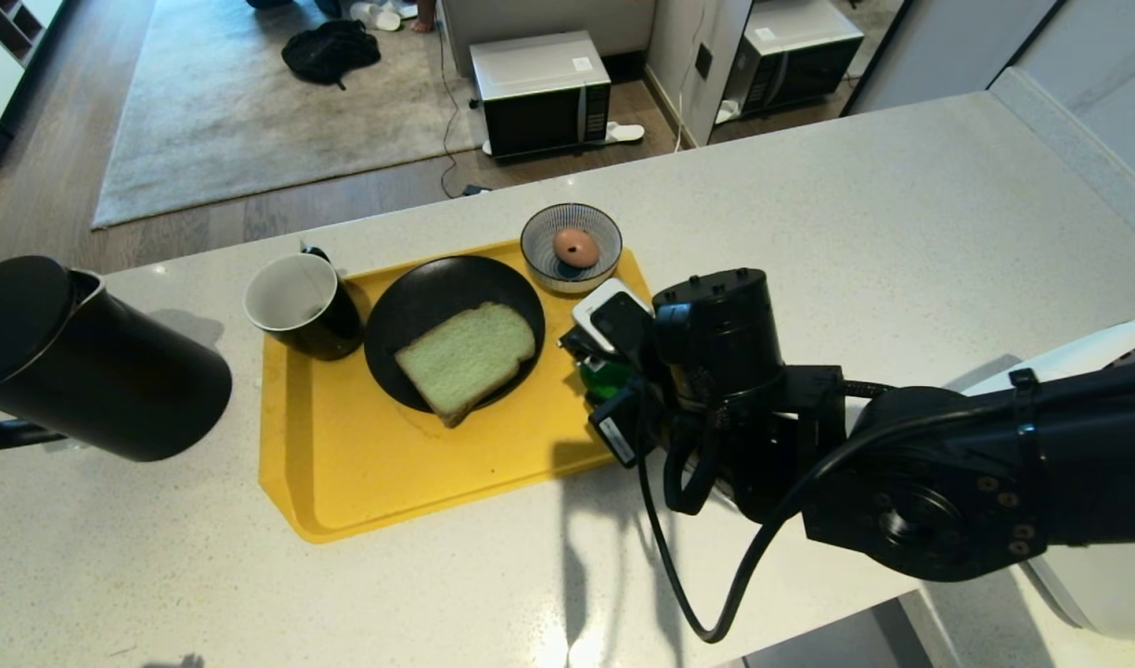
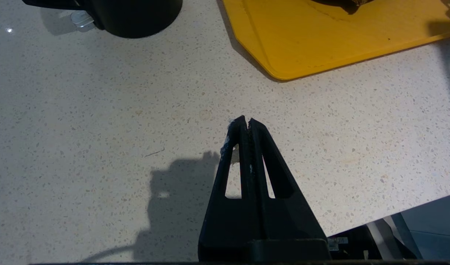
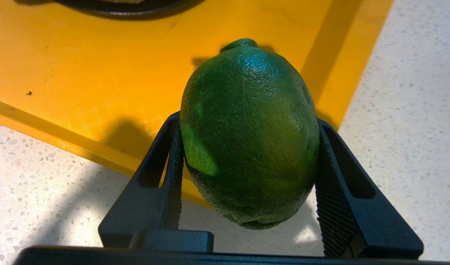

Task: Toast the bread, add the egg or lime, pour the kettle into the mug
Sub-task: Put the fruit on a plate

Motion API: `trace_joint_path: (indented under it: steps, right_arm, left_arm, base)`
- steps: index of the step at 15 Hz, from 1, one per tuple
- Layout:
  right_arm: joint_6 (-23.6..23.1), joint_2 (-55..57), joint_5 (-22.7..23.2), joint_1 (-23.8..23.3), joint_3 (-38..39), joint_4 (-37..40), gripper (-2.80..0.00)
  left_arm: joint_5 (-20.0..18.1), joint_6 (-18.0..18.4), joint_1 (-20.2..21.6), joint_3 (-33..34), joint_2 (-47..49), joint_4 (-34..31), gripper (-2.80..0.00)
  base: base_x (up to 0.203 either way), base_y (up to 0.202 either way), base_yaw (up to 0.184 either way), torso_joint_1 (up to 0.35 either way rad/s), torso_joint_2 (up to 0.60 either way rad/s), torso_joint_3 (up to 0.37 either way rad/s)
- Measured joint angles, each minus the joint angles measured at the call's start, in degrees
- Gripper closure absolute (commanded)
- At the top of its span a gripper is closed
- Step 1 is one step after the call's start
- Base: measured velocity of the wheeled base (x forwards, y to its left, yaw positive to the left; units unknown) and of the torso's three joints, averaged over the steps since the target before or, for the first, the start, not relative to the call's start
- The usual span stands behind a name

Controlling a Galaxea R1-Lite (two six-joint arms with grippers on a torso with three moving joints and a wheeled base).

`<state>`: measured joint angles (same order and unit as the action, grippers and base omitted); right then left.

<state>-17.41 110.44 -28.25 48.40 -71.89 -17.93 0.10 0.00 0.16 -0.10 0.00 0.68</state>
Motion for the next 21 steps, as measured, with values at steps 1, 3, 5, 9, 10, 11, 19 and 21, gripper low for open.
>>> trace_joint_path:
  steps: [1,3,5,9,10,11,19,21]
  right_arm:
    - [-0.27,0.92,0.02,0.00,-0.63,0.05,0.00]
    - [-1.00,2.88,0.02,0.00,-2.73,0.05,0.00]
    - [-1.28,4.73,0.02,0.00,-4.60,0.05,0.00]
    - [-1.57,7.34,0.02,-0.11,-7.23,0.35,0.00]
    - [-1.61,7.56,0.02,-0.20,-7.35,0.40,0.00]
    - [-1.63,7.67,0.00,-0.27,-7.39,0.49,0.00]
    - [-1.50,5.83,0.02,-0.38,-5.24,0.60,-2.80]
    - [-1.39,4.36,0.20,-0.38,-4.13,0.56,-2.80]
  left_arm:
    - [0.00,0.01,0.00,0.00,0.00,-0.02,0.00]
    - [0.00,0.00,0.00,0.00,0.00,0.00,0.00]
    - [0.00,0.00,0.00,0.02,0.00,0.00,0.00]
    - [-0.02,0.00,0.00,0.02,0.00,-0.02,0.00]
    - [-0.02,0.00,0.00,0.02,0.00,-0.02,0.00]
    - [-0.02,0.00,0.00,0.02,0.00,0.00,0.00]
    - [-0.02,0.05,0.00,0.00,0.00,-0.02,0.00]
    - [-0.02,0.00,0.00,0.00,0.00,0.00,0.00]
  base:
    - [0.000,0.000,0.000,0.000,0.00,0.000]
    - [0.000,0.000,0.000,0.000,0.00,0.000]
    - [0.000,0.000,0.000,0.000,0.00,0.000]
    - [0.000,0.000,0.000,0.000,0.00,0.000]
    - [0.000,0.000,0.000,0.000,0.00,0.000]
    - [0.000,0.000,0.000,0.000,0.00,0.000]
    - [0.000,0.000,0.000,0.000,0.00,0.000]
    - [0.000,0.000,0.000,0.000,0.00,0.000]
